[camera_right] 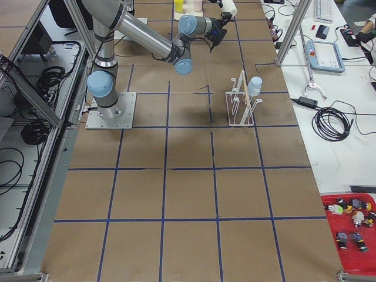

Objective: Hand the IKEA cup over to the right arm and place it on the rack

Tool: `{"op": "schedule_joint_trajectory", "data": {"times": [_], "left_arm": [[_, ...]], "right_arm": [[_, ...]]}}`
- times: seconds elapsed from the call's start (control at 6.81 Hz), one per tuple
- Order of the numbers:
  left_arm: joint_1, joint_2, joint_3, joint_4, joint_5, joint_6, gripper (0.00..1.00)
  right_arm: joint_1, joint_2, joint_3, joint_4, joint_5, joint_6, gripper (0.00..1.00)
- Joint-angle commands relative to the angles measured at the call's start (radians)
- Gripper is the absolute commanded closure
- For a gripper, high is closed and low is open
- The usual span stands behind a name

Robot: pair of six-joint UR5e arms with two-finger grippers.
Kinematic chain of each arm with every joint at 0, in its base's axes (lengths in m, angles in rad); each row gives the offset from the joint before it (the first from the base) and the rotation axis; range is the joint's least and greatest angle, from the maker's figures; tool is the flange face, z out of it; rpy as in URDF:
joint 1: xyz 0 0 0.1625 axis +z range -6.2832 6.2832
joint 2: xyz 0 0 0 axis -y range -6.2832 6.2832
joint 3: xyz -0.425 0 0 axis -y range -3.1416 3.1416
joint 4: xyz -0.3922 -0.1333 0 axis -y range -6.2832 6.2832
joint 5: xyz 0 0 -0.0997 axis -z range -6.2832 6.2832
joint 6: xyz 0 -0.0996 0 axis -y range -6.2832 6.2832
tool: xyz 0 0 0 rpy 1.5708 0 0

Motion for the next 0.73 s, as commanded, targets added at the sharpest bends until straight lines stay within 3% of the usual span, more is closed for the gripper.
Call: {"op": "schedule_joint_trajectory", "data": {"times": [0.0,0.15,0.59], "left_arm": [[-0.017,-0.009,-0.088,0.15,-0.005,-0.007,0.97],[-0.022,-0.013,-0.113,0.204,-0.005,-0.012,0.97],[-0.055,-0.015,-0.1,0.207,0.011,-0.078,0.96]], "right_arm": [[0.005,0.01,-0.005,-0.001,0.003,0.0,0.0],[0.016,0.012,-0.005,0.0,0.003,0.001,0.0],[0.096,0.056,-0.031,-0.011,-0.044,0.038,0.01]]}}
